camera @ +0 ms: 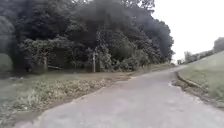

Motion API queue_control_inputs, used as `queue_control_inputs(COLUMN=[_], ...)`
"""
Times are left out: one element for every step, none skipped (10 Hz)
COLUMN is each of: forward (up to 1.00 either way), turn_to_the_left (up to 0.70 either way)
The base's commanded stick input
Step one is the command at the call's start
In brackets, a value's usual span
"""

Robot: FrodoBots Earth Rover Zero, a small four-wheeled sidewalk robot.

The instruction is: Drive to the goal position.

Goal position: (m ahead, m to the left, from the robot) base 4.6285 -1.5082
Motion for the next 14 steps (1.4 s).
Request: queue_control_inputs(forward=[0.45, 0.45, 0.45, 0.45, 0.45, 0.45, 0.45, 0.45, 0.45, 0.45, 0.45, 0.45, 0.45, 0.45], turn_to_the_left=[-0.27, -0.27, -0.27, 0.0, 0.0, 0.0, 0.0, 0.0, -0.24, -0.26, -0.27, -0.27, -0.27, -0.27])
